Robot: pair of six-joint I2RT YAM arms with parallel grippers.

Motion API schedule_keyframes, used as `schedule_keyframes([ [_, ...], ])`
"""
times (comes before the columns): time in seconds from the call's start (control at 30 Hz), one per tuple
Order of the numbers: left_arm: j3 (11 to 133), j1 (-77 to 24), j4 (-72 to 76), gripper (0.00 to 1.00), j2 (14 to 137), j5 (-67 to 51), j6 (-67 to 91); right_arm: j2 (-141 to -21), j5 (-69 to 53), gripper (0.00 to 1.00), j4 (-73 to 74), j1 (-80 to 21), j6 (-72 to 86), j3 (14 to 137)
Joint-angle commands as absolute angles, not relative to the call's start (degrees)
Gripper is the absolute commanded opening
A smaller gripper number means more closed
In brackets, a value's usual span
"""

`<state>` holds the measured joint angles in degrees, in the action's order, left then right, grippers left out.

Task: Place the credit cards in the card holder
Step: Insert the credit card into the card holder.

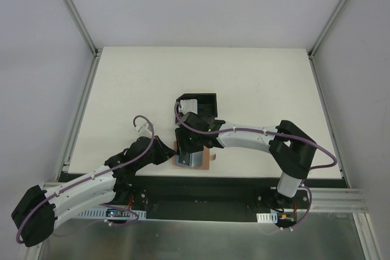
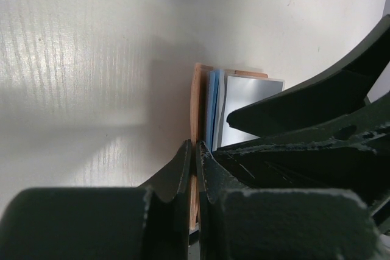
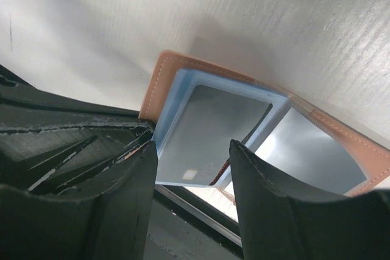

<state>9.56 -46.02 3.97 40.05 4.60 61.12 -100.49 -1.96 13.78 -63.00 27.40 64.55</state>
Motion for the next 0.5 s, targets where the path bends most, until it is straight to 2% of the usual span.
schedule_keyframes([
  [0.0,9.05,-45.88,4.57,0.0,39.02,4.83,61.61,-102.3,-1.59,0.54,15.11,-63.28,27.77,67.32],
  [0.47,9.05,-45.88,4.31,0.0,38.85,5.01,61.26,-101.69,3.34,0.45,22.58,-63.63,25.49,69.7],
])
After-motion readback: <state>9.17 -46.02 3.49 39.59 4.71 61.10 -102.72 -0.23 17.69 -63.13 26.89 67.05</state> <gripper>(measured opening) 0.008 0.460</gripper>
